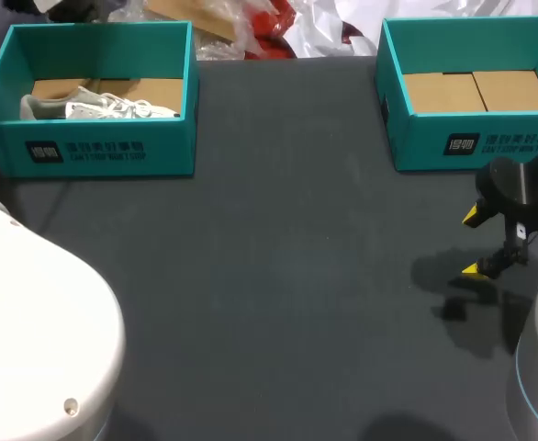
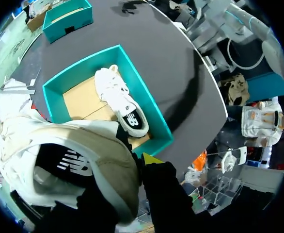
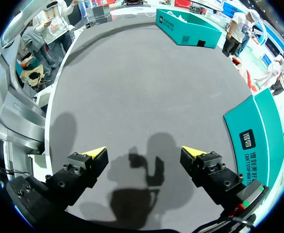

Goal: Take the shoe out of the shoebox, open the shoe tongue, remove and reinsert the insole, then place the shoe into the shoebox

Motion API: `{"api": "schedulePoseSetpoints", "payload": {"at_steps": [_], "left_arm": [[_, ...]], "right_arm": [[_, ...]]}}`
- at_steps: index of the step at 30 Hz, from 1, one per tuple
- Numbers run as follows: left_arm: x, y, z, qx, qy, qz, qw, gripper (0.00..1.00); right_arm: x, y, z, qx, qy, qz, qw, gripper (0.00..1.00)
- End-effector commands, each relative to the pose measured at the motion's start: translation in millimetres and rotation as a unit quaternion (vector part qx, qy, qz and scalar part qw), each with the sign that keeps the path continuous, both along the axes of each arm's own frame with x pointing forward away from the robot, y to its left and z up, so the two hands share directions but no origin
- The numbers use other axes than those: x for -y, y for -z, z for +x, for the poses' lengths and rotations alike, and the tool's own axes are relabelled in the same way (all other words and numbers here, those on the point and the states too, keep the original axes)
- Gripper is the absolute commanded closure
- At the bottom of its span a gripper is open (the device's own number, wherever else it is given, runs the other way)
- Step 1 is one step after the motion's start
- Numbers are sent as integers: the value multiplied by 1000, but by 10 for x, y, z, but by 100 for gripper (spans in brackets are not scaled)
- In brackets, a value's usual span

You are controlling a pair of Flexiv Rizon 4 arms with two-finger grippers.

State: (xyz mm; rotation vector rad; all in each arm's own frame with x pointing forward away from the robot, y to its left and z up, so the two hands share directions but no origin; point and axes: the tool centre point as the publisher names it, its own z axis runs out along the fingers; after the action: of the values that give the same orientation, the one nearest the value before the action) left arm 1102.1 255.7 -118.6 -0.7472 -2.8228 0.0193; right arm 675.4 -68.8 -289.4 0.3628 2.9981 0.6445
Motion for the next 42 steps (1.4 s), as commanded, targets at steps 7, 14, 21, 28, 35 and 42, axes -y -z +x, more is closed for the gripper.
{"api": "schedulePoseSetpoints", "payload": {"at_steps": [7, 14, 21, 28, 35, 42], "left_arm": [[-32, 29, -67, 40, 175, 20, 984, 100], [-217, 75, 72, 84, 348, -10, 933, 100], [-217, 75, 72, 84, 348, -10, 933, 100], [-235, 143, 155, 74, 424, -22, 902, 100], [-272, 240, 361, 92, 467, 0, 879, 100], [-305, 282, 402, 90, 489, 3, 868, 100]], "right_arm": [[1, 3, -19, 2, 0, 0, 1000, 0], [1, 3, -19, 2, 0, 0, 1000, 0], [1, 3, -19, 2, 0, 0, 1000, 0], [1, 3, -19, 2, 0, 0, 1000, 0], [1, 3, -19, 2, 0, 0, 1000, 0], [1, 3, -19, 2, 0, 0, 1000, 0]]}}
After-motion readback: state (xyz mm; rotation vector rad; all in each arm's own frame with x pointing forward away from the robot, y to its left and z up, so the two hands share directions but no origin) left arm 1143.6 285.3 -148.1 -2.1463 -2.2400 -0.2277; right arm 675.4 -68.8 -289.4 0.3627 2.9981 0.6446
